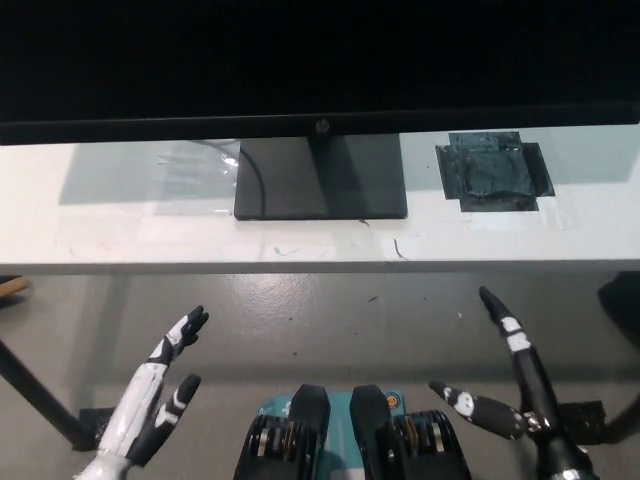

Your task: The monitor is placed at the center of the table and the robot uses both its hand to grab the left and right sides of the monitor to tilt the angle of the monitor downwards

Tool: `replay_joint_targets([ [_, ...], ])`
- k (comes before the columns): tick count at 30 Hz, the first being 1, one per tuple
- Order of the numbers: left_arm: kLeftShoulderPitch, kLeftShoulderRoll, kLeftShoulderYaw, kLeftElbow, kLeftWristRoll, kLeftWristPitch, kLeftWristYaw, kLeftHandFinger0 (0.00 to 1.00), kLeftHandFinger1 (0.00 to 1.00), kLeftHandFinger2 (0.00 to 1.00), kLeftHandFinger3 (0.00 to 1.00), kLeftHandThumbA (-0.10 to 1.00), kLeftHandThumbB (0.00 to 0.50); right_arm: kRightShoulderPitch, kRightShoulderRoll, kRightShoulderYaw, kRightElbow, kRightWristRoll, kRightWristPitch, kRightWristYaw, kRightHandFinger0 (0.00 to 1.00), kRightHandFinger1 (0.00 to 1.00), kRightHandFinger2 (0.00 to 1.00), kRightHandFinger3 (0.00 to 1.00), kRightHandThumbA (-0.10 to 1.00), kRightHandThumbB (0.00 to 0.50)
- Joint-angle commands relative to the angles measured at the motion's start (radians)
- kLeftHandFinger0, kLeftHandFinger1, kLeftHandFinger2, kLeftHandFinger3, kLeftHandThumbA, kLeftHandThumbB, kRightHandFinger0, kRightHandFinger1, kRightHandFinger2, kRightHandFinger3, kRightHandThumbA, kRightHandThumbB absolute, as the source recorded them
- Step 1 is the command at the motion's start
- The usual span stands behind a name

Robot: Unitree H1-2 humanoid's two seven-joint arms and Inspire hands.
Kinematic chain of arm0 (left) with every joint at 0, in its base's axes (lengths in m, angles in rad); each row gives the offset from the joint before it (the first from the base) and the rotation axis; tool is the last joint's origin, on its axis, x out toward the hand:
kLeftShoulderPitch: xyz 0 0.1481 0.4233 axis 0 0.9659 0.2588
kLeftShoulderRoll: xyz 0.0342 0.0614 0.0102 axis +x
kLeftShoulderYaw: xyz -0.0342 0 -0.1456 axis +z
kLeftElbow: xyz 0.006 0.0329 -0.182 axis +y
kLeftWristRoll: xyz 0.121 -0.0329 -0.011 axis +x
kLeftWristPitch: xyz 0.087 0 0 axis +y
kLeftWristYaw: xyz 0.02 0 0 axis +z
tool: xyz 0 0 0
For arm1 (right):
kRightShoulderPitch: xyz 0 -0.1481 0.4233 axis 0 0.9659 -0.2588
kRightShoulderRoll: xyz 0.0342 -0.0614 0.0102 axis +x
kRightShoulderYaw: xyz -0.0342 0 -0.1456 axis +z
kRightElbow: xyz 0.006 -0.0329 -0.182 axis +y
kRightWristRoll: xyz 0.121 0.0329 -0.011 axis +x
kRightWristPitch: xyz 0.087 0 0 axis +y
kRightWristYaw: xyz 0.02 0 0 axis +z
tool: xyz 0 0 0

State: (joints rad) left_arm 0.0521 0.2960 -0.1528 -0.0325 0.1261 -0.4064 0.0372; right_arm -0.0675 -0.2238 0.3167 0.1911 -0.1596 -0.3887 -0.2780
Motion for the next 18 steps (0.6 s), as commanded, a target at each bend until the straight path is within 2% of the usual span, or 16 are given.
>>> replay_joint_targets([
  [1, 0.061, 0.057, 0.024, -0.205, -0.068, -0.064, -0.027, 1.0, 1.0, 1.0, 1.0, 0.98, 0.34, 0.05, -0.076, 0.065, -0.174, -0.111, -0.081, -0.212, 1.0, 1.0, 1.0, 1.0, 1.0, 0.383],
  [3, 0.087, 0.079, 0.042, -0.275, -0.075, -0.064, -0.032, 1.0, 1.0, 1.0, 1.0, 0.98, 0.338, 0.059, -0.101, 0.079, -0.237, -0.148, -0.081, -0.263, 1.0, 1.0, 1.0, 1.0, 1.0, 0.355],
  [4, 0.102, 0.105, 0.068, -0.34, -0.013, -0.064, 0.011, 1.0, 1.0, 1.0, 1.0, 1.0, 0.329, 0.058, -0.131, 0.09, -0.288, -0.186, -0.081, -0.312, 1.0, 1.0, 1.0, 1.0, 1.0, 0.353],
  [5, 0.104, 0.106, 0.07, -0.345, -0.007, -0.064, 0.014, 1.0, 1.0, 1.0, 1.0, 1.0, 0.329, 0.057, -0.139, 0.099, -0.291, -0.19, -0.081, -0.325, 1.0, 1.0, 1.0, 1.0, 1.0, 0.353],
  [6, 0.096, 0.116, 0.098, -0.387, -0.082, -0.064, -0.014, 1.0, 1.0, 1.0, 1.0, 0.92, 0.308, 0.054, -0.144, 0.079, -0.32, -0.221, -0.081, -0.352, 1.0, 1.0, 1.0, 1.0, 1.0, 0.363],
  [7, 0.089, 0.123, 0.119, -0.409, -0.06, -0.064, 0.013, 1.0, 1.0, 1.0, 1.0, 0.91, 0.294, 0.052, -0.147, 0.061, -0.343, -0.21, -0.081, -0.35, 1.0, 1.0, 1.0, 1.0, 1.0, 0.383],
  [9, 0.065, 0.126, 0.191, -0.465, -0.05, -0.064, 0.039, 1.0, 1.0, 1.0, 1.0, 0.97, 0.343, 0.04, -0.17, 0.02, -0.395, -0.192, -0.081, -0.341, 1.0, 1.0, 1.0, 1.0, 1.0, 0.4],
  [13, -0.007, 0.159, 0.335, -0.451, -0.129, -0.064, 0.03, 1.0, 1.0, 1.0, 1.0, 0.98, 0.451, 0.011, -0.209, -0.086, -0.434, -0.174, -0.081, -0.286, 1.0, 1.0, 1.0, 1.0, 1.0, 0.414],
  [14, -0.021, 0.164, 0.366, -0.441, -0.142, -0.064, 0.026, 1.0, 1.0, 1.0, 1.0, 0.98, 0.459, 0.002, -0.214, -0.109, -0.435, -0.168, -0.081, -0.268, 1.0, 1.0, 1.0, 1.0, 1.0, 0.413],
  [15, -0.035, 0.173, 0.409, -0.413, -0.169, -0.064, 0.029, 1.0, 1.0, 1.0, 1.0, 0.97, 0.483, -0.013, -0.206, -0.167, -0.434, -0.161, -0.081, -0.241, 1.0, 1.0, 1.0, 1.0, 1.0, 0.446],
  [16, -0.039, 0.17, 0.427, -0.405, -0.177, -0.064, 0.02, 1.0, 1.0, 1.0, 1.0, 0.97, 0.484, -0.017, -0.198, -0.186, -0.432, -0.161, -0.081, -0.227, 1.0, 1.0, 1.0, 1.0, 1.0, 0.448],
  [17, -0.053, 0.175, 0.452, -0.39, -0.17, -0.064, 0.019, 1.0, 1.0, 1.0, 1.0, 0.99, 0.444, -0.028, -0.203, -0.204, -0.425, -0.153, -0.081, -0.215, 1.0, 1.0, 1.0, 1.0, 1.0, 0.437],
  [18, -0.07, 0.185, 0.481, -0.372, -0.17, -0.064, 0.017, 1.0, 1.0, 1.0, 1.0, 1.0, 0.425, -0.044, -0.203, -0.233, -0.416, -0.147, -0.081, -0.195, 1.0, 1.0, 1.0, 1.0, 1.0, 0.438],
])
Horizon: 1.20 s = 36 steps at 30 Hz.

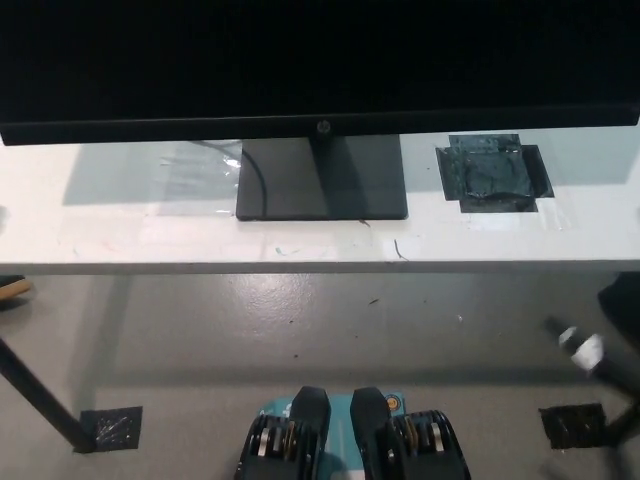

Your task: The monitor is placed at the center of the table and the robot uses both its hand to grab the left and right sides of the monitor to tilt the angle of the monitor downwards

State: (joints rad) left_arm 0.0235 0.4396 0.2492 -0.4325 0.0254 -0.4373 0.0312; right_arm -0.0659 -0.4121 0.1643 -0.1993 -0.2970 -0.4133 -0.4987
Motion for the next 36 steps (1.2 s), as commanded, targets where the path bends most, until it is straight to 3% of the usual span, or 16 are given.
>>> replay_joint_targets([
  [1, -0.049, 0.048, 0.093, 0.043, -0.077, -0.033, 0.017, 1.0, 1.0, 1.0, 1.0, 1.0, 0.436, -0.05, -0.02, -0.101, -0.031, 0.006, -0.039, 0.045, 1.0, 1.0, 1.0, 1.0, 1.0, 0.451],
  [5, -0.061, 0.107, 0.164, 0.119, -0.117, -0.033, -0.022, 1.0, 1.0, 1.0, 1.0, 1.0, 0.423, -0.084, -0.045, -0.149, -0.002, 0.075, -0.028, 0.113, 1.0, 1.0, 1.0, 1.0, 1.0, 0.453],
  [7, -0.085, 0.139, 0.182, 0.165, -0.137, -0.033, -0.032, 1.0, 1.0, 1.0, 1.0, 1.0, 0.458, -0.117, -0.053, -0.174, 0.03, 0.11, -0.017, 0.143, 1.0, 1.0, 1.0, 1.0, 1.0, 0.459],
  [8, -0.102, 0.174, 0.194, 0.207, -0.15, -0.033, -0.043, 1.0, 1.0, 1.0, 1.0, 0.97, 0.471, -0.153, -0.065, -0.179, 0.065, 0.155, -0.021, 0.165, 1.0, 1.0, 1.0, 1.0, 1.0, 0.427],
  [10, -0.127, 0.208, 0.201, 0.249, -0.15, -0.015, -0.048, 1.0, 1.0, 1.0, 1.0, 0.95, 0.5, -0.19, -0.074, -0.193, 0.095, 0.218, -0.009, 0.203, 1.0, 1.0, 1.0, 1.0, 1.0, 0.43],
  [15, -0.242, 0.303, 0.183, 0.343, -0.129, 0.067, -0.077, 1.0, 1.0, 1.0, 1.0, 0.95, 0.493, -0.329, -0.109, -0.218, 0.23, 0.301, 0.041, 0.3, 1.0, 1.0, 1.0, 1.0, 1.0, 0.466],
  [20, -0.357, 0.402, 0.137, 0.425, -0.043, 0.202, -0.11, 1.0, 1.0, 1.0, 1.0, 1.0, 0.5, -0.494, -0.15, -0.201, 0.414, 0.421, 0.081, 0.474, 1.0, 1.0, 1.0, 1.0, 1.0, 0.451],
  [22, -0.406, 0.431, 0.108, 0.494, -0.033, 0.213, -0.126, 1.0, 1.0, 1.0, 1.0, 1.0, 0.5, -0.56, -0.153, -0.199, 0.482, 0.444, 0.123, 0.521, 1.0, 1.0, 1.0, 1.0, 1.0, 0.485],
  [26, -0.438, 0.452, 0.085, 0.536, -0.03, 0.224, -0.139, 1.0, 1.0, 1.0, 1.0, 1.0, 0.498, -0.603, -0.155, -0.203, 0.526, 0.439, 0.149, 0.559, 1.0, 1.0, 1.0, 1.0, 1.0, 0.5],
  [27, -0.465, 0.466, 0.065, 0.576, -0.018, 0.224, -0.15, 1.0, 1.0, 1.0, 1.0, 1.0, 0.451, -0.639, -0.155, -0.205, 0.577, 0.476, 0.159, 0.609, 1.0, 1.0, 1.0, 1.0, 1.0, 0.5],
  [28, -0.512, 0.489, 0.031, 0.645, 0.008, 0.223, -0.167, 1.0, 1.0, 1.0, 1.0, 1.0, 0.421, -0.702, -0.157, -0.208, 0.667, 0.535, 0.175, 0.692, 1.0, 1.0, 1.0, 1.0, 1.0, 0.485],
  [31, -0.523, 0.496, 0.017, 0.663, 0.019, 0.221, -0.164, 1.0, 1.0, 1.0, 1.0, 1.0, 0.419, -0.721, -0.156, -0.214, 0.701, 0.541, 0.17, 0.72, 1.0, 1.0, 1.0, 1.0, 1.0, 0.48],
  [32, -0.602, 0.516, -0.023, 0.776, -0.002, 0.245, -0.218, 1.0, 1.0, 1.0, 1.0, 1.0, 0.415, -0.814, -0.167, -0.215, 0.838, 0.576, 0.21, 0.818, 1.0, 1.0, 1.0, 1.0, 1.0, 0.381],
  [36, -0.637, 0.521, -0.041, 0.825, -0.016, 0.243, -0.239, 1.0, 1.0, 1.0, 1.0, 0.97, 0.409, -0.86, -0.166, -0.228, 0.926, 0.596, 0.207, 0.881, 1.0, 1.0, 1.0, 1.0, 1.0, 0.371],
])
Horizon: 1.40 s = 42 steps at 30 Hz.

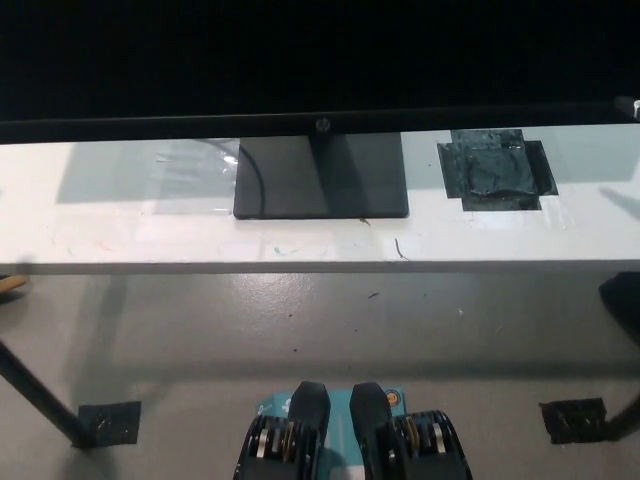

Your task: The monitor is placed at the center of the table and the robot uses both its hand to grab the left and right sides of the monitor to tilt the angle of the monitor downwards

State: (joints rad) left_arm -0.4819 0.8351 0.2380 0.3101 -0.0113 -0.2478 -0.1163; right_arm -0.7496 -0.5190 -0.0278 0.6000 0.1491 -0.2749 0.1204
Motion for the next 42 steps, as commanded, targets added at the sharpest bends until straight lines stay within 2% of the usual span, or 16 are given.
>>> replay_joint_targets([
  [1, -0.153, 0.125, -0.04, 0.115, 0.018, 0.056, -0.1, 1.0, 1.0, 1.0, 1.0, 0.94, 0.422, -0.203, -0.058, -0.039, 0.163, 0.155, 0.088, 0.286, 1.0, 1.0, 1.0, 1.0, 1.0, 0.441],
  [3, -0.207, 0.123, -0.062, 0.196, 0.009, 0.052, -0.127, 1.0, 1.0, 1.0, 1.0, 0.92, 0.422, -0.266, -0.059, -0.036, 0.258, 0.153, 0.116, 0.341, 1.0, 1.0, 1.0, 1.0, 1.0, 0.456],
  [4, -0.234, 0.125, -0.078, 0.237, 0.013, 0.054, -0.144, 1.0, 1.0, 1.0, 1.0, 0.93, 0.428, -0.289, -0.061, -0.03, 0.306, 0.14, 0.1, 0.36, 1.0, 1.0, 1.0, 1.0, 1.0, 0.403],
  [8, -0.254, 0.128, -0.093, 0.269, 0.011, 0.045, -0.153, 1.0, 1.0, 1.0, 1.0, 0.93, 0.428, -0.311, -0.061, -0.033, 0.357, 0.131, 0.079, 0.386, 1.0, 1.0, 1.0, 1.0, 1.0, 0.395],
  [9, -0.307, 0.126, -0.129, 0.339, 0.041, 0.031, -0.169, 1.0, 1.0, 1.0, 1.0, 0.98, 0.395, -0.348, -0.055, -0.012, 0.404, 0.099, 0.081, 0.39, 1.0, 1.0, 1.0, 1.0, 1.0, 0.378],
  [12, -0.339, 0.12, -0.151, 0.382, 0.044, 0.02, -0.176, 1.0, 1.0, 1.0, 1.0, 0.98, 0.402, -0.367, -0.051, -0.013, 0.437, 0.085, 0.079, 0.403, 1.0, 1.0, 1.0, 1.0, 1.0, 0.398],
  [13, -0.379, 0.103, -0.174, 0.439, 0.062, -0.005, -0.17, 1.0, 1.0, 1.0, 1.0, 0.99, 0.44, -0.388, -0.044, -0.007, 0.47, 0.067, 0.091, 0.394, 1.0, 1.0, 1.0, 1.0, 0.96, 0.406],
  [14, -0.386, 0.102, -0.18, 0.452, 0.064, -0.012, -0.17, 1.0, 1.0, 1.0, 1.0, 1.0, 0.444, -0.393, -0.043, -0.008, 0.481, 0.063, 0.089, 0.397, 1.0, 1.0, 1.0, 1.0, 0.96, 0.406],
  [18, -0.463, 0.098, -0.227, 0.562, 0.093, -0.071, -0.174, 1.0, 1.0, 1.0, 1.0, 0.97, 0.435, -0.416, -0.042, 0.007, 0.51, 0.028, 0.089, 0.402, 1.0, 1.0, 1.0, 1.0, 0.95, 0.449],
  [21, -0.481, 0.098, -0.243, 0.588, 0.091, -0.093, -0.182, 1.0, 1.0, 1.0, 1.0, 0.97, 0.434, -0.423, -0.041, 0.006, 0.522, 0.023, 0.084, 0.406, 1.0, 1.0, 1.0, 1.0, 0.94, 0.452],
  [26, -0.495, 0.098, -0.259, 0.584, 0.095, -0.101, -0.208, 1.0, 1.0, 1.0, 1.0, 0.97, 0.424, -0.437, -0.041, 0.012, 0.517, 0.008, 0.093, 0.413, 1.0, 1.0, 1.0, 1.0, 0.94, 0.483],
  [28, -0.505, 0.092, -0.282, 0.558, 0.133, -0.075, -0.197, 1.0, 1.0, 1.0, 1.0, 0.99, 0.442, -0.456, -0.043, 0.018, 0.506, 0.004, 0.118, 0.435, 1.0, 1.0, 1.0, 1.0, 0.92, 0.5],
  [33, -0.524, 0.089, -0.306, 0.573, 0.149, -0.086, -0.204, 1.0, 1.0, 1.0, 1.0, 0.99, 0.437, -0.459, -0.052, 0.032, 0.505, -0.018, 0.105, 0.445, 1.0, 1.0, 1.0, 1.0, 0.94, 0.473],
  [36, -0.549, 0.08, -0.333, 0.565, 0.176, -0.066, -0.215, 1.0, 1.0, 1.0, 1.0, 1.0, 0.481, -0.447, -0.055, 0.04, 0.478, -0.024, 0.125, 0.467, 1.0, 1.0, 1.0, 1.0, 0.92, 0.385],
  [38, -0.566, 0.083, -0.359, 0.59, 0.211, -0.099, -0.201, 1.0, 1.0, 1.0, 1.0, 1.0, 0.444, -0.447, -0.056, 0.047, 0.477, -0.034, 0.121, 0.47, 1.0, 1.0, 1.0, 1.0, 0.92, 0.384],
  [42, -0.587, 0.068, -0.356, 0.622, 0.174, -0.104, -0.237, 1.0, 1.0, 1.0, 1.0, 0.99, 0.477, -0.449, -0.054, 0.046, 0.48, -0.032, 0.111, 0.489, 1.0, 1.0, 1.0, 1.0, 0.9, 0.43],
])
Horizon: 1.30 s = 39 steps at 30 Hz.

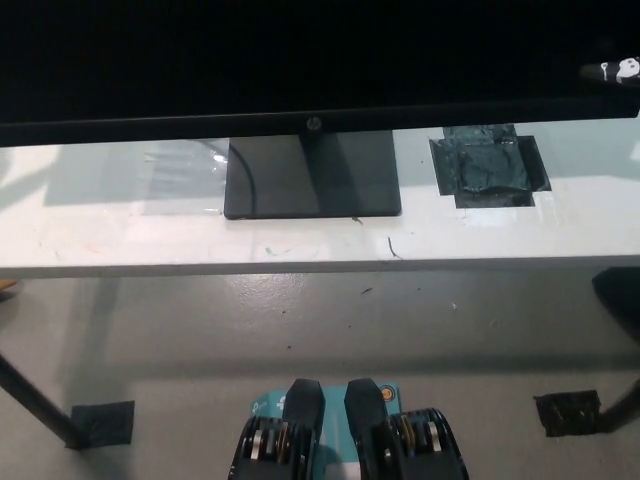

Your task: The monitor is placed at the center of the table and the robot uses both its hand to grab the left and right sides of the monitor to tilt the angle of the monitor downwards

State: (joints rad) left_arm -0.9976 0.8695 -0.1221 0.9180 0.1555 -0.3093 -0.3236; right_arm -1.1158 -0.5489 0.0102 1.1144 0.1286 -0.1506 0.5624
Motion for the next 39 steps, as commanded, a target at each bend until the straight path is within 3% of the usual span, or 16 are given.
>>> replay_joint_targets([
  [1, -0.075, 0.03, 0.002, 0.029, 0.009, -0.05, -0.031, 1.0, 1.0, 1.0, 1.0, 1.0, 0.496, -0.083, -0.024, 0.012, -0.031, -0.018, -0.021, 0.048, 1.0, 1.0, 1.0, 1.0, 0.9, 0.428],
  [4, -0.071, 0.012, -0.001, 0.035, 0.019, -0.016, -0.019, 1.0, 1.0, 1.0, 1.0, 0.98, 0.5, -0.083, -0.019, 0.012, -0.011, -0.012, 0.004, 0.075, 1.0, 1.0, 1.0, 1.0, 0.85, 0.462],
  [6, -0.076, 0.006, -0.015, 0.077, 0.029, -0.033, -0.031, 1.0, 1.0, 1.0, 1.0, 0.96, 0.426, -0.077, -0.013, 0.013, 0.0, -0.01, 0.011, 0.091, 1.0, 1.0, 1.0, 1.0, 0.78, 0.446],
  [7, -0.082, 0.002, -0.026, 0.101, 0.042, -0.044, -0.025, 1.0, 1.0, 1.0, 1.0, 0.96, 0.422, -0.077, -0.012, 0.02, 0.014, -0.019, -0.004, 0.094, 1.0, 1.0, 1.0, 1.0, 0.77, 0.466],
  [11, -0.089, -0.019, -0.045, 0.152, 0.05, -0.06, -0.018, 1.0, 1.0, 1.0, 1.0, 0.95, 0.479, -0.068, -0.009, 0.053, 0.034, -0.049, -0.015, 0.097, 1.0, 1.0, 1.0, 1.0, 0.71, 0.476],
  [13, -0.094, -0.031, -0.056, 0.176, 0.06, -0.053, -0.017, 1.0, 1.0, 1.0, 1.0, 0.89, 0.441, -0.06, -0.009, 0.062, 0.038, -0.056, -0.015, 0.1, 1.0, 1.0, 1.0, 1.0, 0.71, 0.499],
  [15, -0.117, -0.052, -0.082, 0.205, 0.088, -0.042, -0.013, 1.0, 1.0, 1.0, 1.0, 0.9, 0.435, -0.047, -0.02, 0.064, 0.034, -0.055, -0.001, 0.105, 1.0, 1.0, 1.0, 1.0, 0.72, 0.49],
  [18, -0.149, -0.096, -0.111, 0.269, 0.101, -0.068, -0.003, 1.0, 1.0, 1.0, 1.0, 0.94, 0.5, -0.021, -0.047, 0.074, 0.018, -0.066, -0.023, 0.107, 1.0, 1.0, 1.0, 1.0, 0.76, 0.5],
  [24, -0.145, -0.126, -0.132, 0.296, 0.103, -0.073, -0.01, 1.0, 1.0, 1.0, 1.0, 0.93, 0.5, -0.012, -0.044, 0.071, 0.009, -0.057, -0.004, 0.115, 1.0, 1.0, 1.0, 1.0, 0.74, 0.5],
  [30, -0.133, -0.151, -0.132, 0.304, 0.087, -0.093, -0.033, 1.0, 1.0, 1.0, 1.0, 0.84, 0.5, -0.011, -0.043, 0.079, 0.002, -0.068, 0.016, 0.101, 1.0, 1.0, 1.0, 1.0, 0.73, 0.5],
  [33, -0.127, -0.163, -0.134, 0.307, 0.087, -0.1, -0.033, 1.0, 1.0, 1.0, 1.0, 0.79, 0.471, -0.012, -0.04, 0.077, 0.006, -0.062, 0.014, 0.112, 1.0, 1.0, 1.0, 1.0, 0.72, 0.5],
  [35, -0.132, -0.169, -0.142, 0.308, 0.095, -0.089, -0.036, 1.0, 1.0, 1.0, 1.0, 0.77, 0.465, -0.019, -0.04, 0.083, 0.017, -0.069, -0.004, 0.115, 1.0, 1.0, 1.0, 1.0, 0.69, 0.495],
  [37, -0.13, -0.169, -0.157, 0.3, 0.112, -0.084, -0.028, 1.0, 1.0, 1.0, 1.0, 0.78, 0.491, -0.02, -0.042, 0.099, 0.009, -0.09, -0.016, 0.104, 1.0, 1.0, 1.0, 1.0, 0.67, 0.469],
  [39, -0.134, -0.17, -0.179, 0.305, 0.13, -0.092, -0.021, 1.0, 1.0, 1.0, 1.0, 0.79, 0.487, -0.019, -0.044, 0.139, 0.004, -0.149, -0.066, 0.051, 1.0, 1.0, 1.0, 1.0, 0.68, 0.496],
])
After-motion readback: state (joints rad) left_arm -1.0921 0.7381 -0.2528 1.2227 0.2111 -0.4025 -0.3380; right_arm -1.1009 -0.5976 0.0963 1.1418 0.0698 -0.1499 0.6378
